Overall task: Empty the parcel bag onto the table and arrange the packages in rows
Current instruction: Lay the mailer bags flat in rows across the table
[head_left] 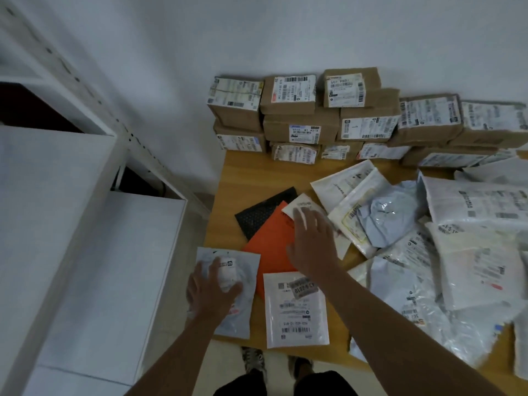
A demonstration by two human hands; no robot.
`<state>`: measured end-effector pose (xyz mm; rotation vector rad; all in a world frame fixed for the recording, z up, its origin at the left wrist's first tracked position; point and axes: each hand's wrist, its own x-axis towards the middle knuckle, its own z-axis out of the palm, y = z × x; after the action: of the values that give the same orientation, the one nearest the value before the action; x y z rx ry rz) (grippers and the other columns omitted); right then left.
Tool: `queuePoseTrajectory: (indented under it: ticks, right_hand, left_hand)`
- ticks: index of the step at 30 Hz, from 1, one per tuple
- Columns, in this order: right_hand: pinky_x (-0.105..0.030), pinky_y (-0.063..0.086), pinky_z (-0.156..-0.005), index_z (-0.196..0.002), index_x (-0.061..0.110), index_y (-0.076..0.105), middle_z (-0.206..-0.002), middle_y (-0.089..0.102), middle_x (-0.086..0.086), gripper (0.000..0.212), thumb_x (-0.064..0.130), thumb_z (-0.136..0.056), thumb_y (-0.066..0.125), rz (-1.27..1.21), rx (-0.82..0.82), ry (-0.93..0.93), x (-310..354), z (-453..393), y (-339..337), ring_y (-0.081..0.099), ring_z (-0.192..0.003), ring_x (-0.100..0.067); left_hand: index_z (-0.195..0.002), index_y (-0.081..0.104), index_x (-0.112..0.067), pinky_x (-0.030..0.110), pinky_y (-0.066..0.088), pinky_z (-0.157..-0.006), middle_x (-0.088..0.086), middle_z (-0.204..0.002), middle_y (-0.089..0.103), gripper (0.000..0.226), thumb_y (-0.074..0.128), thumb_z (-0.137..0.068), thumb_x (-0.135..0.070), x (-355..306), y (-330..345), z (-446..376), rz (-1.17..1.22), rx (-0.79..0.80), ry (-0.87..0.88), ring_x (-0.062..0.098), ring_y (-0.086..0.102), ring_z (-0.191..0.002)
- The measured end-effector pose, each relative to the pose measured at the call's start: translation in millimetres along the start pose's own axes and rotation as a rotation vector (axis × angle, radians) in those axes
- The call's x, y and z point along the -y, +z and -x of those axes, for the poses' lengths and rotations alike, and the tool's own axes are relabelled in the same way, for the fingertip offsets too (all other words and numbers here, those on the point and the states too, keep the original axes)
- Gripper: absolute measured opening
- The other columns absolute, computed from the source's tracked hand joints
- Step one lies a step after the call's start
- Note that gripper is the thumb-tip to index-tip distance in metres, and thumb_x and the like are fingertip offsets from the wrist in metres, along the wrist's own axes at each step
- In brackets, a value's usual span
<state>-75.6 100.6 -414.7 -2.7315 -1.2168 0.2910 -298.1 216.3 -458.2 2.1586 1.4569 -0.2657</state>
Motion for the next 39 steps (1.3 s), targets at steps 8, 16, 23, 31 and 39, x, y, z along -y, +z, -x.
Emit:
queuePoseTrajectory:
  ticks: [8,16,23,31,39]
  right_hand:
    - [-0.055,0.008,-0.120,-0.156,0.012,0.004,-0.162,0.002,-0.017,0.076,0.028,-0.097,0.049,0.182,0.399,-0.188,75,-77,16,-0.002,-0.149,-0.040]
    - [-0.051,0.030,-0.108,-0.116,0.015,0.059,-0.108,0.057,-0.007,0.026,0.016,-0.092,0.052,0.366,0.513,-0.203,102,-151,6,0.052,-0.108,-0.029]
    - [-0.042,0.049,-0.070,-0.105,0.006,0.061,-0.108,0.057,-0.019,0.026,0.006,-0.079,0.061,0.157,-0.312,-0.286,135,-149,-69,0.057,-0.091,-0.038]
    - [-0.048,0.046,-0.092,-0.137,0.017,0.046,-0.147,0.039,-0.014,0.052,0.027,-0.088,0.059,0.170,0.391,-0.107,118,-83,37,0.046,-0.124,-0.040]
    - [-0.048,0.048,-0.087,-0.135,0.021,0.051,-0.126,0.053,-0.017,0.057,0.045,-0.084,0.047,0.115,0.220,0.041,102,-72,42,0.051,-0.112,-0.037]
  left_hand:
    - [-0.148,0.019,-0.035,0.058,0.020,-0.113,0.016,-0.158,0.019,0.097,0.067,-0.071,-0.067,5,-1,-21,-0.280,-0.054,0.321,0.043,0.020,-0.144]
    - [-0.143,0.036,-0.034,0.055,0.032,-0.109,0.010,-0.151,0.037,0.074,0.069,-0.078,-0.045,-9,11,-51,-0.408,0.097,0.895,0.036,0.042,-0.135]
    - [-0.143,0.036,-0.035,0.057,0.036,-0.108,0.009,-0.153,0.035,0.076,0.070,-0.076,-0.047,-10,9,-51,-0.335,0.203,0.830,0.034,0.037,-0.138]
    - [-0.132,0.048,-0.030,0.047,0.043,-0.106,0.004,-0.137,0.051,0.058,0.056,-0.075,-0.040,-3,-10,-57,-0.178,0.112,0.846,0.026,0.045,-0.131]
    - [-0.140,0.032,-0.028,0.055,0.042,-0.102,0.017,-0.144,0.042,0.063,0.043,-0.083,-0.051,-21,-54,-141,-0.106,-0.136,0.583,0.042,0.043,-0.130]
